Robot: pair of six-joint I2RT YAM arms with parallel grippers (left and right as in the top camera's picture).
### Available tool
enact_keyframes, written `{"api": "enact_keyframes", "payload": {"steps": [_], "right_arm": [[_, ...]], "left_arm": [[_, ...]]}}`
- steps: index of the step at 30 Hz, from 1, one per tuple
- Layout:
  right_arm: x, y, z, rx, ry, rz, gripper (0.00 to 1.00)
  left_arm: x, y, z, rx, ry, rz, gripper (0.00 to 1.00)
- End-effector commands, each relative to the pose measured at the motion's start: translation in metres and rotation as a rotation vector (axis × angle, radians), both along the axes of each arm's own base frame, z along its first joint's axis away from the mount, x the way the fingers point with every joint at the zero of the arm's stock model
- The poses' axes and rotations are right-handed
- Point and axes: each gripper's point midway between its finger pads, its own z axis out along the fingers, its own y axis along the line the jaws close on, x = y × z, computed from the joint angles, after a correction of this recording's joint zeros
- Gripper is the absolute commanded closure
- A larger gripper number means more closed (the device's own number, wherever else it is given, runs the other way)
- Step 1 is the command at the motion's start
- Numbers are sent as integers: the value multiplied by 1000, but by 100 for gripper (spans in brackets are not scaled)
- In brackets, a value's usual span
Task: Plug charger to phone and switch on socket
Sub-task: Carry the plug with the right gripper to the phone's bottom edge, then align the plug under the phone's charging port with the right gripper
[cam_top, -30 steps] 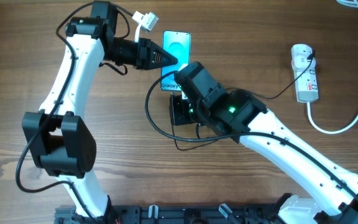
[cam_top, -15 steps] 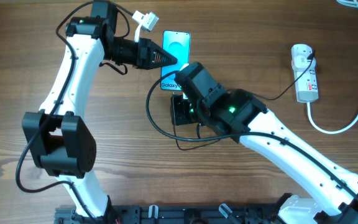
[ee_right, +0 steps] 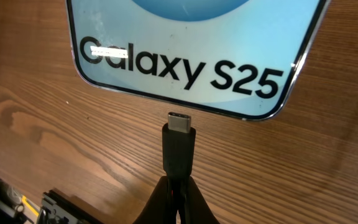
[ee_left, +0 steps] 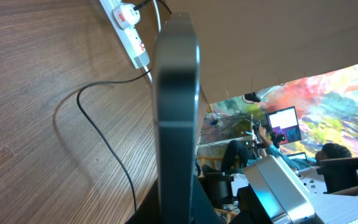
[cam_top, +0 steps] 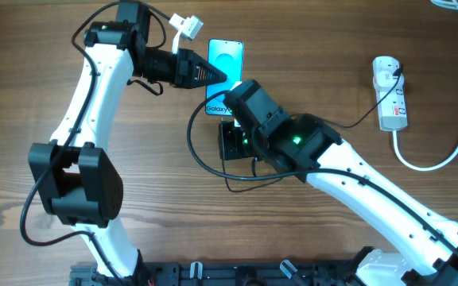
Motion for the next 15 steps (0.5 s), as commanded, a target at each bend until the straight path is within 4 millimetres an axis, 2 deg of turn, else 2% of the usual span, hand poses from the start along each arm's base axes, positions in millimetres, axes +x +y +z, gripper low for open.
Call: {"api": "enact_keyframes", "payload": {"steps": [1, 15], "right_arm": [[4, 4, 11, 26, -14, -11, 96], [0, 7, 12, 43, -1, 5, 96]], "left_arm": [[-5, -3, 18, -39, -31, -12, 96], [-5, -4, 18, -41, -6, -6, 96]]}}
